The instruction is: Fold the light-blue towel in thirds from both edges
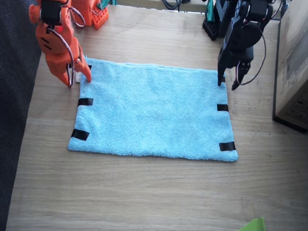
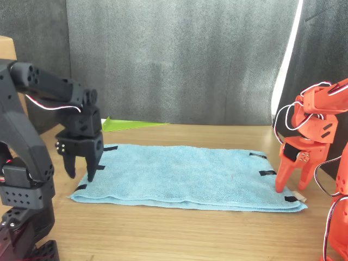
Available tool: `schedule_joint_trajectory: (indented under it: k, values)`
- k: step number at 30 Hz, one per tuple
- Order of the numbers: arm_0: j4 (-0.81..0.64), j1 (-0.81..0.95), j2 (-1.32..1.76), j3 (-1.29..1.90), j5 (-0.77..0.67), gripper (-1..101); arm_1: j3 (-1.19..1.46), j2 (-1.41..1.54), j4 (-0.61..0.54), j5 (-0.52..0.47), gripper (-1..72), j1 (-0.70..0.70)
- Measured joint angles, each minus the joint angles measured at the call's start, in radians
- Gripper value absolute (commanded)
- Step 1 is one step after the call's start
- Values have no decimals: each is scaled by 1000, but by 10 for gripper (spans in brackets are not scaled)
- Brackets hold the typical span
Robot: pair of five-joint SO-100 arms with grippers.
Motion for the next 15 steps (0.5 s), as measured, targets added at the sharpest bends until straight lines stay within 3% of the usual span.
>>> schedule_joint_trajectory:
  k: [15]
  values:
    - [31, 0, -43, -9, 18, 193, 6, 9, 3, 0, 303, 2]
